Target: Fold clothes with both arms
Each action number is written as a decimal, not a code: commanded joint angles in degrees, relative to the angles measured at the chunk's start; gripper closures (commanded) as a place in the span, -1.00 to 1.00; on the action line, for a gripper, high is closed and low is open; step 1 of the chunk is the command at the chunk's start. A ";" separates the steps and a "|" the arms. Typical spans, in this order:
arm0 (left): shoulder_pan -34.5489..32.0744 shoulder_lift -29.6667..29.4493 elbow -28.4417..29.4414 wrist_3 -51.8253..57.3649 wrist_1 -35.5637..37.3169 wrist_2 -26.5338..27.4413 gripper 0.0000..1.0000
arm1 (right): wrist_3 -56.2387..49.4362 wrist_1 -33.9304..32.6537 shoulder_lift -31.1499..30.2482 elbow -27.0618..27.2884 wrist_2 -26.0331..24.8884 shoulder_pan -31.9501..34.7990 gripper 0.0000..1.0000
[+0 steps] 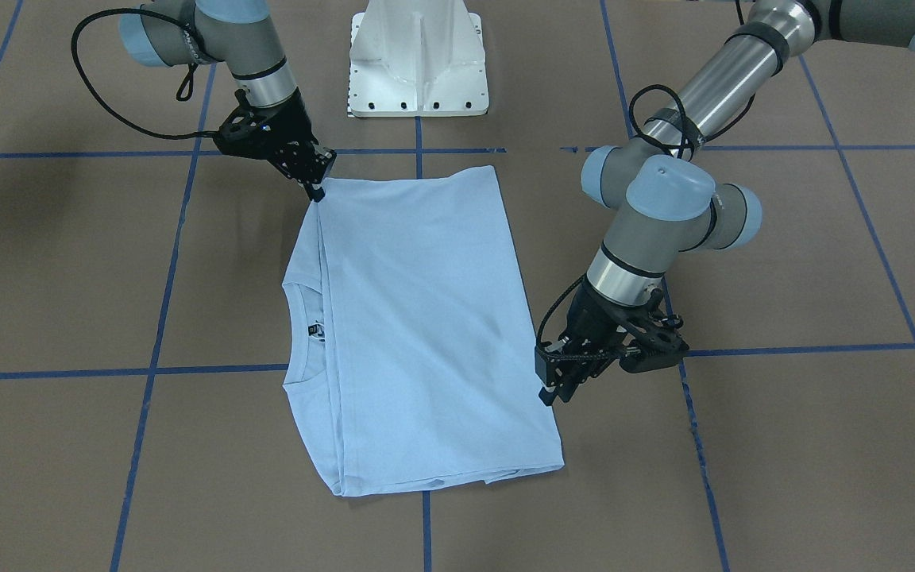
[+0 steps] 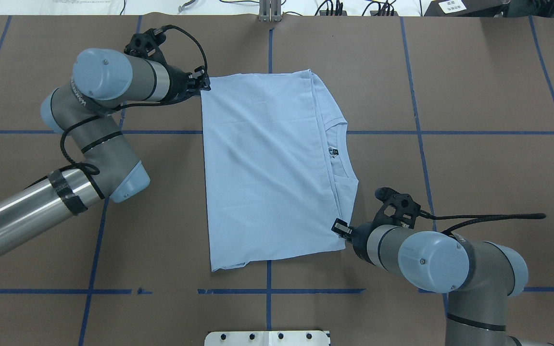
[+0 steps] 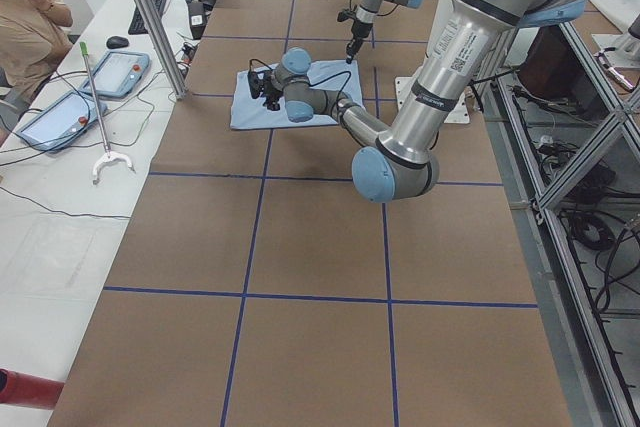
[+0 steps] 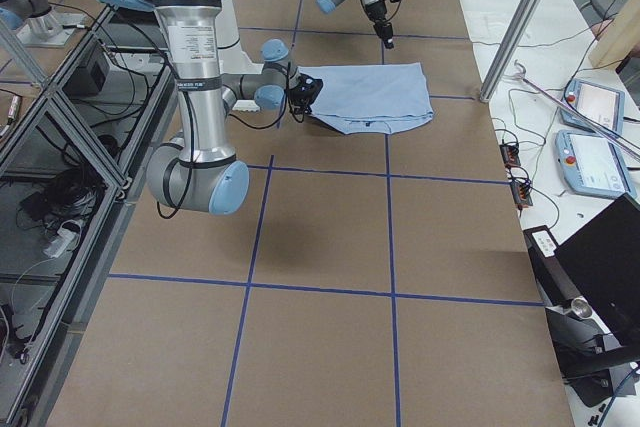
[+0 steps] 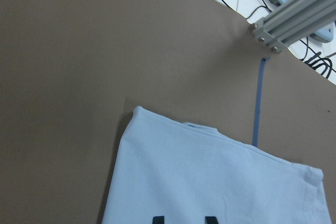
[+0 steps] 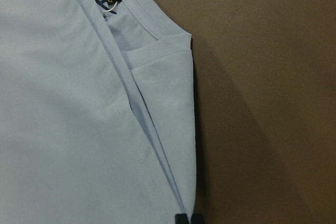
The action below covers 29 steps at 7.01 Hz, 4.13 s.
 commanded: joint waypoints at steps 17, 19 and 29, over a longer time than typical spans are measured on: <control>27.62 15.72 -17.70 -20.66 7.73 4.51 0.00 | 0.18 -0.72 -0.33 1.22 -0.40 -0.76 1.00; 27.62 15.72 -17.61 -20.66 7.73 4.51 0.92 | 0.18 -0.72 -0.33 1.22 -0.40 -0.76 1.00; 27.44 15.81 -20.16 -19.78 13.53 6.96 0.04 | 0.88 -0.72 -0.33 1.57 -0.40 -1.29 1.00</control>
